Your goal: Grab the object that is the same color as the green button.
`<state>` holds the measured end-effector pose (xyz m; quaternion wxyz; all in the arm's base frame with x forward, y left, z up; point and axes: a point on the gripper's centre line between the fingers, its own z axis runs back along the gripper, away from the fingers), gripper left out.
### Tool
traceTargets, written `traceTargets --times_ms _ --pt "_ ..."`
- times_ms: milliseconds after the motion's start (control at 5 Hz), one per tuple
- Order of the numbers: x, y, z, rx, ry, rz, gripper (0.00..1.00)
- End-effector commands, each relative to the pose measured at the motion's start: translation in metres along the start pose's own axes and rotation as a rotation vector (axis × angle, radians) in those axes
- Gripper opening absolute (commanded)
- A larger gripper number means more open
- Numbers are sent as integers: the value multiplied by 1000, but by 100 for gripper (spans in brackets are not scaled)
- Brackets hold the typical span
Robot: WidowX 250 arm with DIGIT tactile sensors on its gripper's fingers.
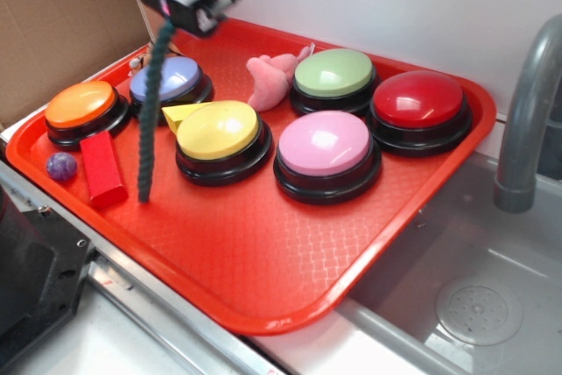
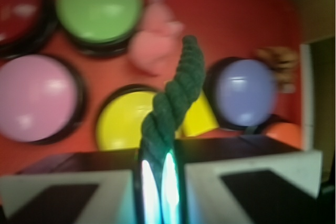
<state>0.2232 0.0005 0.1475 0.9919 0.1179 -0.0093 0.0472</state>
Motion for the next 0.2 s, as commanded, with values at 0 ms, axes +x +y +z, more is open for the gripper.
traceTargets --times_ms 0 --pt "8 26 21 -21 -15 12 0"
